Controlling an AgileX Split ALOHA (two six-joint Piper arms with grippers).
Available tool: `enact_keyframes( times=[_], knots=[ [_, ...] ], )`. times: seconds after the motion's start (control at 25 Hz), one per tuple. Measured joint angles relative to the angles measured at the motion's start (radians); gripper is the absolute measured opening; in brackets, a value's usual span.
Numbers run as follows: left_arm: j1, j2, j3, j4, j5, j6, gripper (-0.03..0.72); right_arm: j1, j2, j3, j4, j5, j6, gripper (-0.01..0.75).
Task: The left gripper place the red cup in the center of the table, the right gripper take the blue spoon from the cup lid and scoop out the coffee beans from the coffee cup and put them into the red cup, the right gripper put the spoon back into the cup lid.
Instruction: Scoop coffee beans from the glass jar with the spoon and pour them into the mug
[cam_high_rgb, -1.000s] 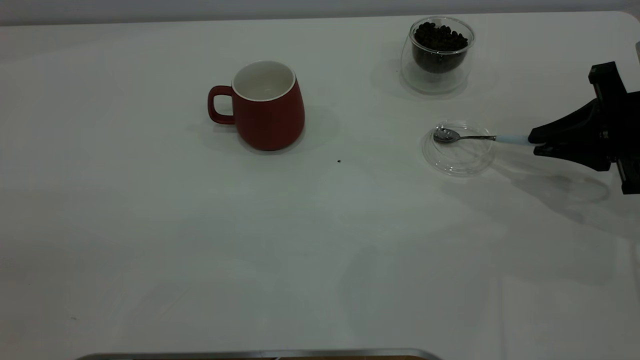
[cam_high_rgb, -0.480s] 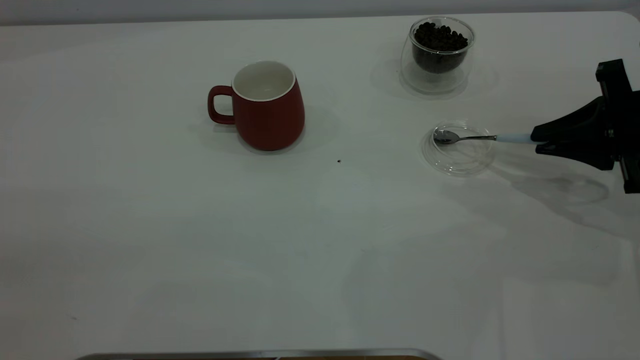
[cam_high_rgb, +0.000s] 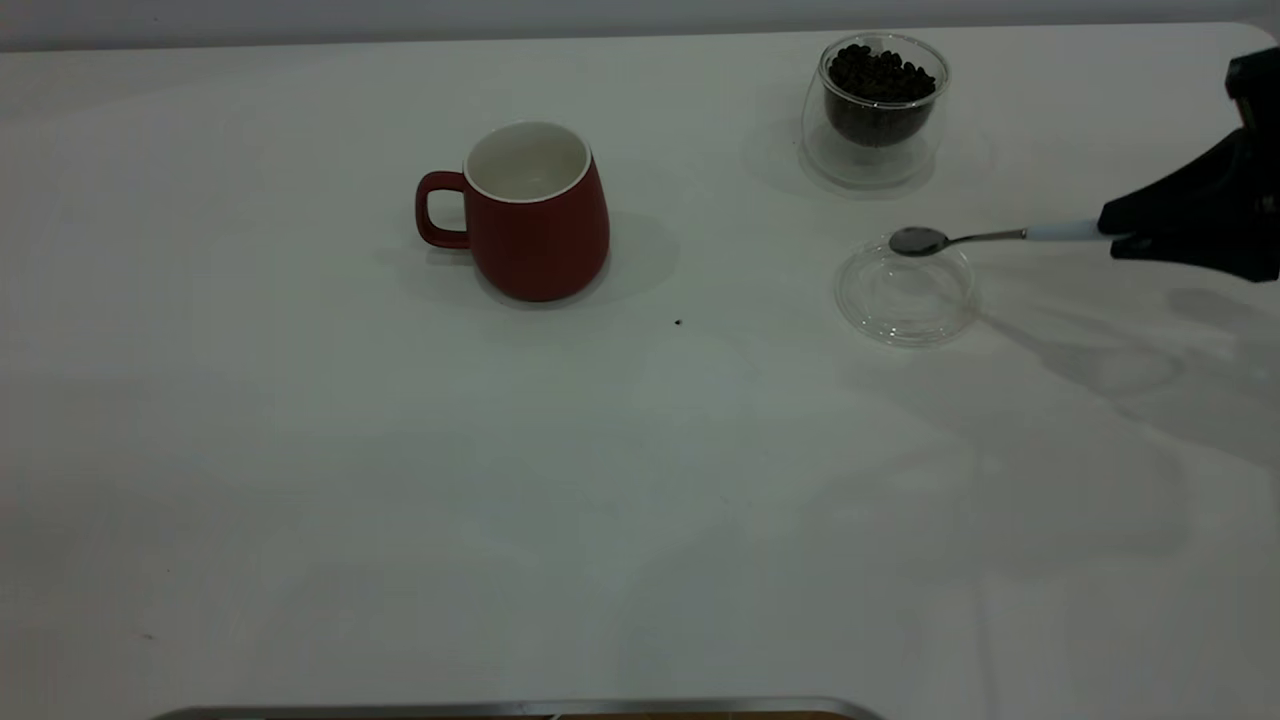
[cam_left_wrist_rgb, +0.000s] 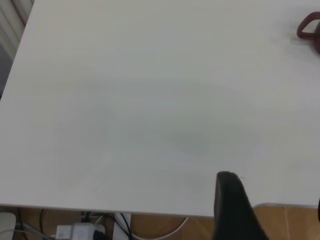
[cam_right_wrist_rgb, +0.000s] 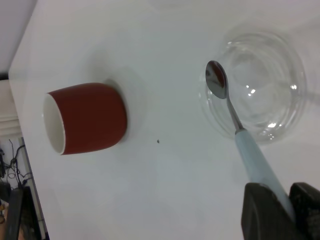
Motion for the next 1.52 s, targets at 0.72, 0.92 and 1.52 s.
enact_keyframes(
  times=[0.72,0.92,1.52],
  knots=[
    [0.0,0.0,0.0,0.0,0.0,0.001,0.466,0.015,-0.022,-0.19,0.134,-0.022,-0.109,0.106],
    [0.0,0.0,0.0,0.0,0.0,0.002,0.466,0.061,-0.022,-0.265,0.11,-0.175,-0.106,0.106],
    [0.0,0.0,0.0,0.0,0.0,0.002,0.466,0.16,-0.022,-0.345,0.074,-0.299,-0.102,0.106]
  ],
)
